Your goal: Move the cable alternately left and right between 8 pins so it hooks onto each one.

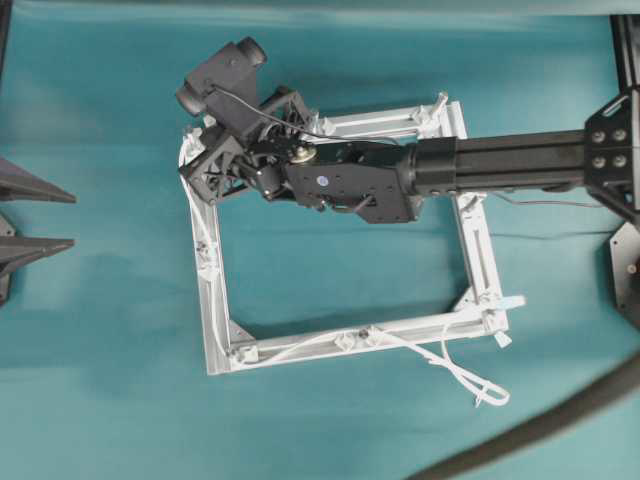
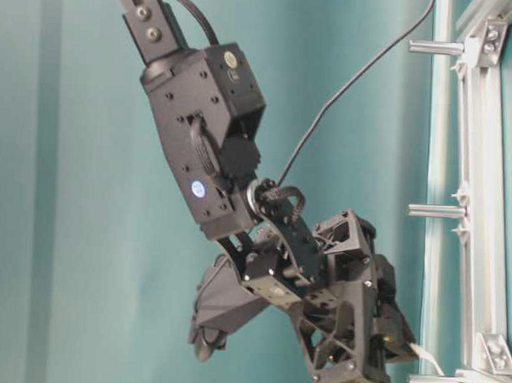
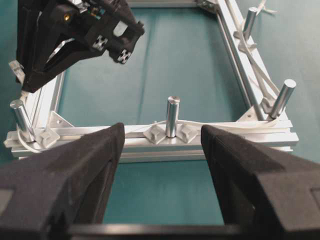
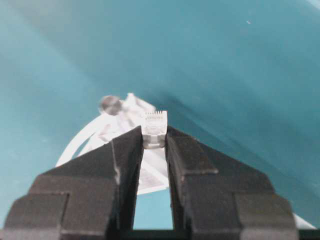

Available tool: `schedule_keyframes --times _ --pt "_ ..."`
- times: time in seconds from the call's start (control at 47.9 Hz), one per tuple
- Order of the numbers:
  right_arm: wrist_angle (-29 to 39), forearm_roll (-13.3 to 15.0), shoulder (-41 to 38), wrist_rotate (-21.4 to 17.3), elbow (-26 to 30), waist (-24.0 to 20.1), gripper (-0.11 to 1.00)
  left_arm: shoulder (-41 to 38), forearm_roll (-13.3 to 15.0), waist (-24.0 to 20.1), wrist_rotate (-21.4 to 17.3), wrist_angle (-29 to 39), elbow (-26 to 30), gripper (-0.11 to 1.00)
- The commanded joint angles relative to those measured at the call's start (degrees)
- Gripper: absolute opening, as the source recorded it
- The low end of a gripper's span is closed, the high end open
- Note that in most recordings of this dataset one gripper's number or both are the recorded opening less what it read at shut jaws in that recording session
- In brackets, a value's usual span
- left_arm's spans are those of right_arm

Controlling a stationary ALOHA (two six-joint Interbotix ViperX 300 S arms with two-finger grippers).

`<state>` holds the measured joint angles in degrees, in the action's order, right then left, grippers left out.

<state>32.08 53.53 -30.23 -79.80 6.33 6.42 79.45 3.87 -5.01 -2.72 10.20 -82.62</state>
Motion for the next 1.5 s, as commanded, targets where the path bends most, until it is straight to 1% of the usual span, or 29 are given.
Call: schedule_keyframes --times 0.0,0.188,0.313,0.606,1.128,1.358,1.483 --pt "-2.0 0.8 3.6 -0.1 0.0 -0.5 0.16 -0.7 -0.3 0.1 0.1 -0.3 1.0 0.65" --pt "-4.9 1.0 4.2 0.4 -1.8 -0.8 0.16 -0.7 -0.3 0.1 0.1 -0.3 1.1 0.65" --pt "-5.2 1.0 5.2 0.4 -3.6 -1.1 0.16 -0.6 -0.3 0.1 0.1 -0.3 1.0 0.65" --pt "-5.3 1.0 9.8 0.1 -11.3 -1.1 0.16 -0.6 -0.3 0.1 0.1 -0.3 1.0 0.65" --pt "-5.1 0.4 16.5 -0.3 -21.4 -2.0 0.16 -0.6 -0.3 0.1 0.1 -0.3 1.0 0.65" --pt "-4.8 -0.5 21.6 -0.3 -28.3 -2.0 0.16 -0.6 -0.3 0.1 0.1 -0.3 1.0 0.65" --pt "-5.2 -0.6 24.2 -0.3 -32.1 -1.8 0.16 -0.7 -0.3 0.1 0.1 -0.3 1.0 0.65"
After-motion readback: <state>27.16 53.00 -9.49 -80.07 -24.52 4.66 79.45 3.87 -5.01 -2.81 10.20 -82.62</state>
